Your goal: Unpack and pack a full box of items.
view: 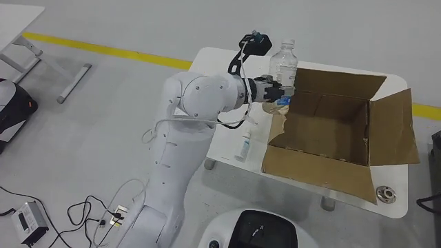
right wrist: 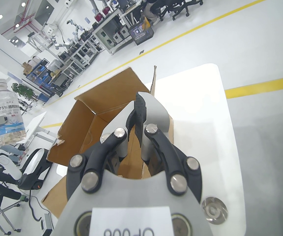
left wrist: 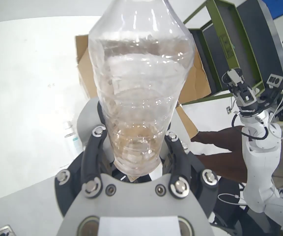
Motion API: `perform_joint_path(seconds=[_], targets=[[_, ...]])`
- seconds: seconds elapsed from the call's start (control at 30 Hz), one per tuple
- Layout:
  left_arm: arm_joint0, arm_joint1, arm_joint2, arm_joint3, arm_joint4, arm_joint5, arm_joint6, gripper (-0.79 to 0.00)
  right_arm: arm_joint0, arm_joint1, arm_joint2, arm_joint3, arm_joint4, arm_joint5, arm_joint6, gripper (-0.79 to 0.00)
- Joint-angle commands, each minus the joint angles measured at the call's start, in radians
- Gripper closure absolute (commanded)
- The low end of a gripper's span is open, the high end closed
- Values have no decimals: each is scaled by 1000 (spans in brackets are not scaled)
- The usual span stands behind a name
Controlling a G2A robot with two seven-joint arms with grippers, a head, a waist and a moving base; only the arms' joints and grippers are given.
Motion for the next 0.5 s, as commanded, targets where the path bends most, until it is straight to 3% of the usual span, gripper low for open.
perform_joint_path(seconds=[0.0, 0.2, 0.33, 0.47], targets=[[-37, -5, 56, 84, -28, -20, 23, 0, -3, 0, 12, 2, 2, 0, -3, 0], [-124, -22, 189, 284, -80, -69, 74, 0, -25, 0, 48, 7, 14, 2, -9, 0], [-158, -28, 237, 335, -105, -93, 65, 0, -38, 0, 57, 3, 18, 3, -11, 0], [-158, -28, 237, 335, -105, -93, 65, 0, -38, -1, 51, 1, 19, 5, -13, 0]])
